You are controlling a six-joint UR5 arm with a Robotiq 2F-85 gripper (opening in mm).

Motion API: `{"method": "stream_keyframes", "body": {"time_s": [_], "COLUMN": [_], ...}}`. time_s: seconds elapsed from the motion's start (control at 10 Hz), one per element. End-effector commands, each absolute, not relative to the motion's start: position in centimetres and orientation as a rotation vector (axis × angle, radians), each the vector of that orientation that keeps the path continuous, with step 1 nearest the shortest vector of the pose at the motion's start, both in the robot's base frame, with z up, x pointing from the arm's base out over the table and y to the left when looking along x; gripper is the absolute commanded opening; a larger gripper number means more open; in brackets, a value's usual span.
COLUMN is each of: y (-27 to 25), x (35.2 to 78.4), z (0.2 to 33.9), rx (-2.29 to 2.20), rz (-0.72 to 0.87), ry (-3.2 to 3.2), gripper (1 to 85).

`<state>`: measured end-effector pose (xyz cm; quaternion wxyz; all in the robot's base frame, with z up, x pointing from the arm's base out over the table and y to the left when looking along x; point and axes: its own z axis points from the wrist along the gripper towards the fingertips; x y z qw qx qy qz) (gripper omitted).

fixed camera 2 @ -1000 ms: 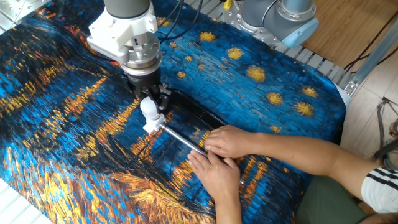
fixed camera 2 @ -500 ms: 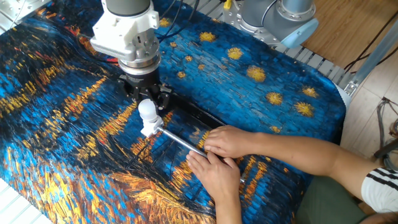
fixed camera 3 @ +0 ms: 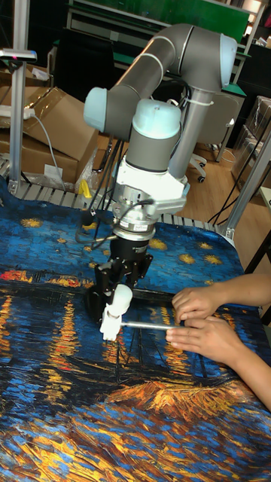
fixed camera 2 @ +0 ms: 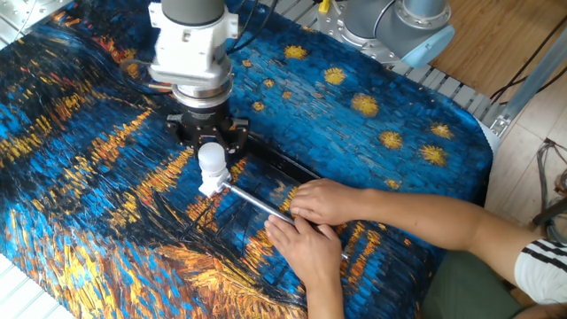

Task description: Take out the light bulb by rotating it

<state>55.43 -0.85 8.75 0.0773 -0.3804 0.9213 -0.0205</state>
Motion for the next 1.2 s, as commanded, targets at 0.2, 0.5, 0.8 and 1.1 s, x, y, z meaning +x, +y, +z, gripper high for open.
{"method": "stream_keyframes", "body": {"time_s": [0.2,0.5,0.8,1.1], "y": [-0.6,-1.1,-1.1,-1.6], "x": [56.8,57.7,58.7,57.9], "z": [8.8,9.0,9.3,9.8], "rx": [-1.696,-1.817,-1.871,-1.907], "rz": [-0.141,-0.191,-0.251,-0.271], "ry": [2.397,2.264,2.202,2.247], "gripper": [1.0,1.0,1.0,1.0]}}
